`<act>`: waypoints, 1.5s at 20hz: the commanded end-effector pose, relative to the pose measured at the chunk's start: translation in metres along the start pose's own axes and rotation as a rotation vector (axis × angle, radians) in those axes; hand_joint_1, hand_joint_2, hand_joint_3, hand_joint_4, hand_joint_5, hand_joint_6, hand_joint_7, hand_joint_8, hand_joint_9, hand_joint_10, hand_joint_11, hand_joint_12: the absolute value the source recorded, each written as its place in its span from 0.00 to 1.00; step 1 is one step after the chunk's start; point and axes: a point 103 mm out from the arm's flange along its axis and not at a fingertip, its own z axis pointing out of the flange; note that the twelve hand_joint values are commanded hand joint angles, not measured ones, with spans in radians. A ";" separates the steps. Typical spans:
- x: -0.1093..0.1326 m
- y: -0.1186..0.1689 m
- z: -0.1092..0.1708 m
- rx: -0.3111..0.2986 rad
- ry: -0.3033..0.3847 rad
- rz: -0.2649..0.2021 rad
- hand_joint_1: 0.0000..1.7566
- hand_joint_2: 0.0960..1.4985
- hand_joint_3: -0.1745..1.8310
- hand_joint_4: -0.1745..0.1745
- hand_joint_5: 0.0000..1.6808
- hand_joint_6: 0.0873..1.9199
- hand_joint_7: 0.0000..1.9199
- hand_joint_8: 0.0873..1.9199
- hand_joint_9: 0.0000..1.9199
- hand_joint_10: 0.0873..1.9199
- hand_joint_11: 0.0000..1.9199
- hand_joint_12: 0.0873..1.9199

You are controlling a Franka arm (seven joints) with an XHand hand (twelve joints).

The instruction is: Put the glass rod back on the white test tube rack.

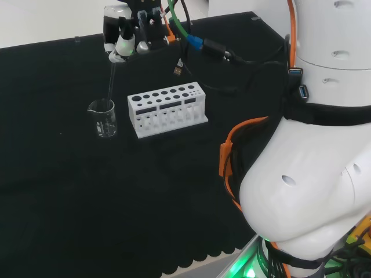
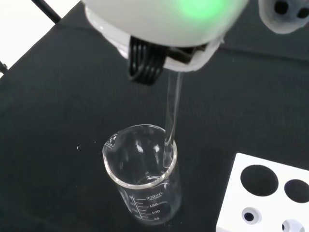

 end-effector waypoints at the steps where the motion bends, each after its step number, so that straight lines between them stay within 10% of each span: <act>1: 0.008 -0.011 -0.018 -0.028 -0.001 -0.002 0.76 0.32 0.48 0.00 0.80 0.27 0.73 0.25 0.93 0.12 0.86 0.21; 19: 0.033 -0.032 -0.054 -0.083 -0.044 0.001 0.76 0.32 0.48 0.00 0.80 0.27 0.73 0.25 0.93 0.12 0.86 0.22; 30: 0.003 -0.056 -0.069 -0.132 -0.021 0.070 0.76 0.32 0.48 0.00 0.79 0.27 0.73 0.25 0.93 0.12 0.86 0.22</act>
